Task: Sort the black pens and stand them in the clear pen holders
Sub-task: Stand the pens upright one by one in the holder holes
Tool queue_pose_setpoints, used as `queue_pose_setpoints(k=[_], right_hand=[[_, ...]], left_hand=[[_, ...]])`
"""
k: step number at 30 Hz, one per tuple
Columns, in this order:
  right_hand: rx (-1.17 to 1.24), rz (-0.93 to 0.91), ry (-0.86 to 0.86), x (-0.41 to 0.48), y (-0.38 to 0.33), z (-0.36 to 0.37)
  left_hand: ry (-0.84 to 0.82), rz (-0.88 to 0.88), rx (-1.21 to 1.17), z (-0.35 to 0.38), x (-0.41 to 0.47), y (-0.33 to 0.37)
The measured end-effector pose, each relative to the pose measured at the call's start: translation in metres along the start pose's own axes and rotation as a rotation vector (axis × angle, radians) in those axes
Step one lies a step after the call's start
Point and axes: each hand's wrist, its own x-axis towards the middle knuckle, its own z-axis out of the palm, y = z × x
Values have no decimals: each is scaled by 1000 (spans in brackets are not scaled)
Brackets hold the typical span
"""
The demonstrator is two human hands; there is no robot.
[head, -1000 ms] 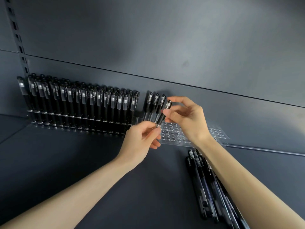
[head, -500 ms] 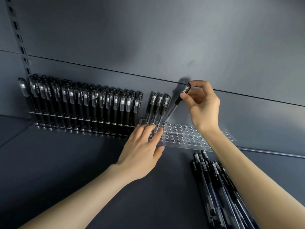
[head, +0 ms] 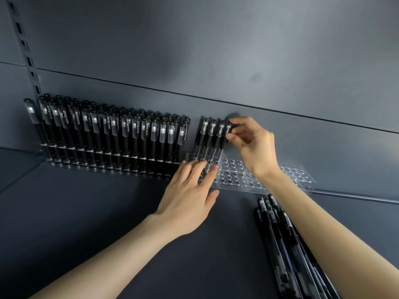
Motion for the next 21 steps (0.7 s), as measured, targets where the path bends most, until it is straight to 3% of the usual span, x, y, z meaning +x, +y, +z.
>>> queue_pose_setpoints(k=[16,21], right_hand=[[-30,45,-18,-22,-12,-28],[-97,48,-70,-54,-4,-69]], left_hand=[[-58,-46,-135,-26,-1,21],[-220,-67,-162,-40,-4,65]])
